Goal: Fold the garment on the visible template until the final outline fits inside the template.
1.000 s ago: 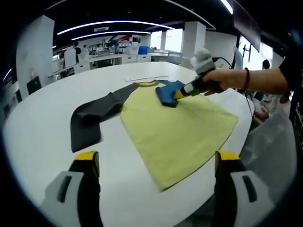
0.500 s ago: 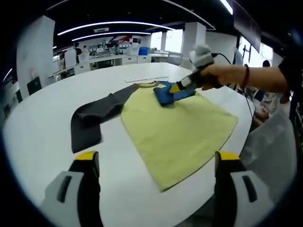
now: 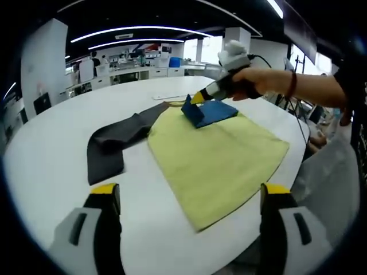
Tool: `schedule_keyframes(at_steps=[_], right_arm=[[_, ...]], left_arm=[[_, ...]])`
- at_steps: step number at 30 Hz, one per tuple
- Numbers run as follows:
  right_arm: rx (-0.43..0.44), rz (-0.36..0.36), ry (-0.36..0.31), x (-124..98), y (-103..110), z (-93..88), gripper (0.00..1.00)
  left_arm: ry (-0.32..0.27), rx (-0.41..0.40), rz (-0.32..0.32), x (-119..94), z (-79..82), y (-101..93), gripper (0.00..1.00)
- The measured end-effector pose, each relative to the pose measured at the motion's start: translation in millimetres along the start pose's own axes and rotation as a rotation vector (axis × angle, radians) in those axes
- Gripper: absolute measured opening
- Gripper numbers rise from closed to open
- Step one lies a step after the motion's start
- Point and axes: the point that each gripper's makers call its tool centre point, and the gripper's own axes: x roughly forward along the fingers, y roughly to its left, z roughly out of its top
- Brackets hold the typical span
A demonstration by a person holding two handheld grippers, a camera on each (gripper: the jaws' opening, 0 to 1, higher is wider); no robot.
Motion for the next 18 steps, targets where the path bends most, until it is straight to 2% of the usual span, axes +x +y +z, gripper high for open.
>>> schedule_keyframes(at_steps=[8,18], right_arm=[[-0.013,0.029,0.013,18.2,16.7,4.2,0.0],[0.007,0.038,0.058,37.7,25.6,-11.4,0.0]], left_arm=[[0.008,0.006,0.002,0.8,-0.2,-1.2,0.99],[0.018,0.006,0.001,2.8,-0.4,-3.2,0.99]])
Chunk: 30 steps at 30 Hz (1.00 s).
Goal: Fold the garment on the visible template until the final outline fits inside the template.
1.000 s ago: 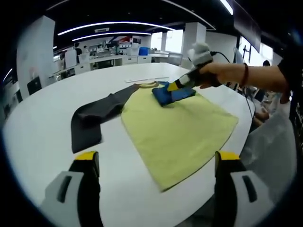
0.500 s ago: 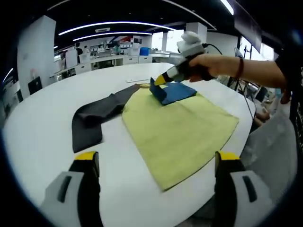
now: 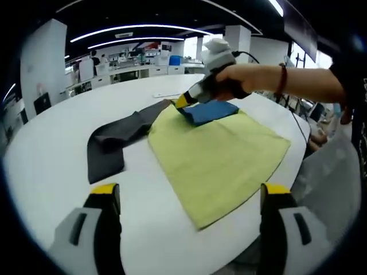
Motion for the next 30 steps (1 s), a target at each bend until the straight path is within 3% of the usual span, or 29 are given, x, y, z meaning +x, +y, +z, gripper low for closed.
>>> schedule_keyframes(at_steps=[7,14,25,30], right_arm=[[-0.004,0.031,0.022,10.0,5.7,-3.7,0.02],[-0.038,0.034,0.033,8.9,5.1,-4.5,0.38],[-0.15,0.073,0.03,-13.7,7.0,1.7,0.78],[-0.185,0.093,0.005,-36.0,5.9,0.5,0.94]], left_arm=[[0.013,0.013,-0.002,0.4,-3.1,1.8,0.99],[0.017,0.016,0.003,0.0,-4.2,3.3,0.99],[-0.003,0.008,0.033,-2.2,1.8,11.0,0.99],[-0.024,-0.006,0.046,-3.1,10.6,16.7,0.99]])
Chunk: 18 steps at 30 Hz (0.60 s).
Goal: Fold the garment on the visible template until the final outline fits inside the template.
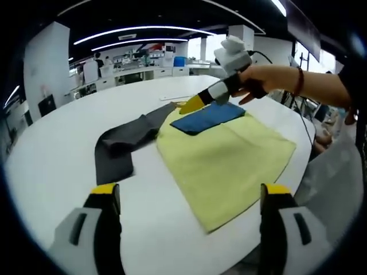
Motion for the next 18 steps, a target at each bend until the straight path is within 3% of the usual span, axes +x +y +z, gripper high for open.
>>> schedule_keyframes(at_steps=[7,18], right_arm=[[-0.02,0.028,-0.021,-31.9,-5.9,-7.8,0.99],[-0.036,0.021,-0.089,-86.6,-20.8,-18.1,0.99]], left_arm=[[-0.044,-0.024,0.019,1.0,13.4,10.3,0.99],[-0.084,-0.143,0.096,0.7,23.3,52.0,0.99]])
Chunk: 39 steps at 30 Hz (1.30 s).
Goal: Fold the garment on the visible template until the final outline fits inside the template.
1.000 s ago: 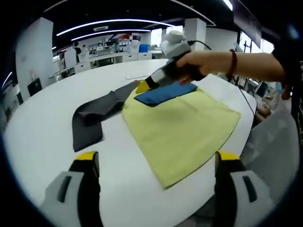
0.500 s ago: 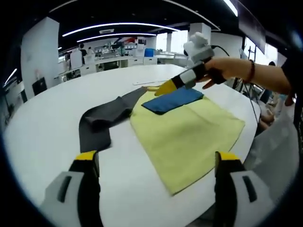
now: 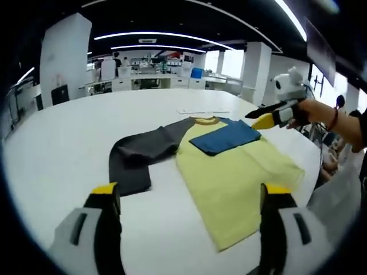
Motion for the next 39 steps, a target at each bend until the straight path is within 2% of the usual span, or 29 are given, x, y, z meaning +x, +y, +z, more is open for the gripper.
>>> schedule_keyframes(at_steps=[2,5,6,11,14,16,19,23,24,29,33,36,39], right_arm=[[0.016,-0.01,-0.035,-10.4,-2.2,0.8,0.99],[0.009,-0.022,-0.051,-22.6,-7.0,-3.5,0.99],[0.002,-0.028,-0.052,-25.1,-9.9,-4.8,0.99],[-0.02,-0.061,-0.081,-50.8,-19.1,-13.7,0.99],[-0.005,-0.08,-0.093,-64.3,-20.9,-22.5,0.99],[-0.002,-0.092,-0.09,-71.8,-22.4,-29.4,0.99],[-0.001,-0.118,-0.092,-83.4,-27.2,-39.0,0.99],[0.009,-0.139,-0.101,-96.7,-31.6,-51.7,0.99],[0.008,-0.145,-0.101,-99.2,-32.6,-54.0,0.99],[0.037,-0.184,-0.117,-114.5,-40.5,-60.7,0.97],[0.04,-0.21,-0.135,-124.1,-43.9,-63.6,0.97],[0.044,-0.222,-0.134,-129.2,-47.5,-68.7,0.98],[0.04,-0.23,-0.132,-133.9,-47.6,-70.7,0.98]], left_arm=[[-0.008,-0.034,0.027,1.2,2.6,7.0,0.98],[-0.018,-0.085,0.05,2.6,5.4,15.4,0.94],[-0.029,-0.125,0.065,2.8,7.4,18.9,0.93],[-0.023,-0.127,0.108,4.7,10.6,31.4,0.88],[-0.037,-0.167,0.14,5.9,13.2,40.9,0.83],[-0.017,-0.15,0.17,7.6,9.6,47.1,0.79],[-0.008,-0.17,0.192,11.6,5.4,56.6,0.74],[0.023,-0.172,0.237,18.8,-5.3,72.2,0.63],[0.036,-0.183,0.255,21.4,-10.1,81.5,0.61],[0.067,-0.196,0.298,31.2,-22.2,99.1,0.49],[0.083,-0.217,0.323,44.3,-30.7,117.4,0.45],[0.107,-0.194,0.341,45.7,-35.4,114.9,0.43],[0.115,-0.215,0.35,49.8,-40.0,118.5,0.43]])
